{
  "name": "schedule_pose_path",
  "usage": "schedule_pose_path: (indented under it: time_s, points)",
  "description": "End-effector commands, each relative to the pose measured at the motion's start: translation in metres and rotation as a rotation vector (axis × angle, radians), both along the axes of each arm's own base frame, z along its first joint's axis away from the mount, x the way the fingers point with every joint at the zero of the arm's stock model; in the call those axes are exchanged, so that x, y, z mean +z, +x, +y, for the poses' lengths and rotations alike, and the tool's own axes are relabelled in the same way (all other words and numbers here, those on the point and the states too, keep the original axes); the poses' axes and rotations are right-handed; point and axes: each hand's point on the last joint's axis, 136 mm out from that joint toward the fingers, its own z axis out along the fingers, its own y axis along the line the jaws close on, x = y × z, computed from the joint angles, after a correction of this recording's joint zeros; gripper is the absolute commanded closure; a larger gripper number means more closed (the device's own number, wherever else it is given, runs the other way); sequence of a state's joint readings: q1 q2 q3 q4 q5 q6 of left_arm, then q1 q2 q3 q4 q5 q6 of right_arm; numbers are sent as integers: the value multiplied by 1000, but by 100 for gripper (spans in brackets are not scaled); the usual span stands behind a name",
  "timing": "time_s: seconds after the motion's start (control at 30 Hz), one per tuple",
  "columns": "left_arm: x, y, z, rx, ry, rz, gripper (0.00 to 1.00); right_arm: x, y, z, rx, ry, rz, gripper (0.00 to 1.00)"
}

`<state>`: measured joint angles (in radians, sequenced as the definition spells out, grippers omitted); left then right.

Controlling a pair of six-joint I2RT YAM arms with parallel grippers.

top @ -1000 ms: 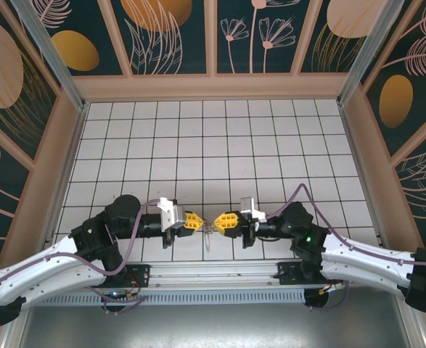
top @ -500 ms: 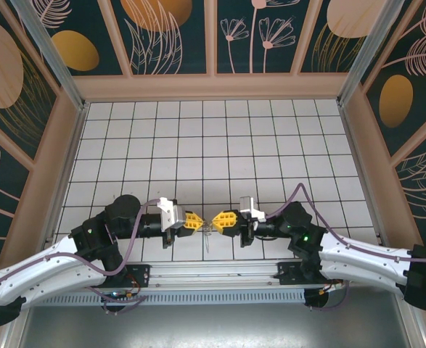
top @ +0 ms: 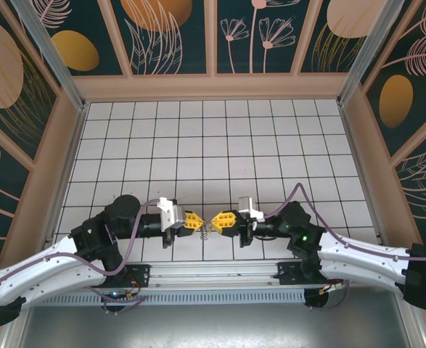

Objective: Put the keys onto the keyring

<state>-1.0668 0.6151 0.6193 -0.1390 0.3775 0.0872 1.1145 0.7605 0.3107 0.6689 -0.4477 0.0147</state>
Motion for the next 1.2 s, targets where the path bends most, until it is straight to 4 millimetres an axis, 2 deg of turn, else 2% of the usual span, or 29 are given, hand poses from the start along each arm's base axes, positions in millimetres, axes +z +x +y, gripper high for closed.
schedule_pose_path:
  time_s: [0.0, 0.53, 1.17]
  points:
    - [23, 2, 1, 6, -56, -53, 100, 18, -6, -1, 26, 62, -21, 100]
    - [25, 2, -1, 1, -57, -53, 100, 17, -8, -1, 36, 66, -23, 100]
    - [24, 2, 0, 5, -53, -54, 100, 11, 0, 0, -5, 51, -3, 100]
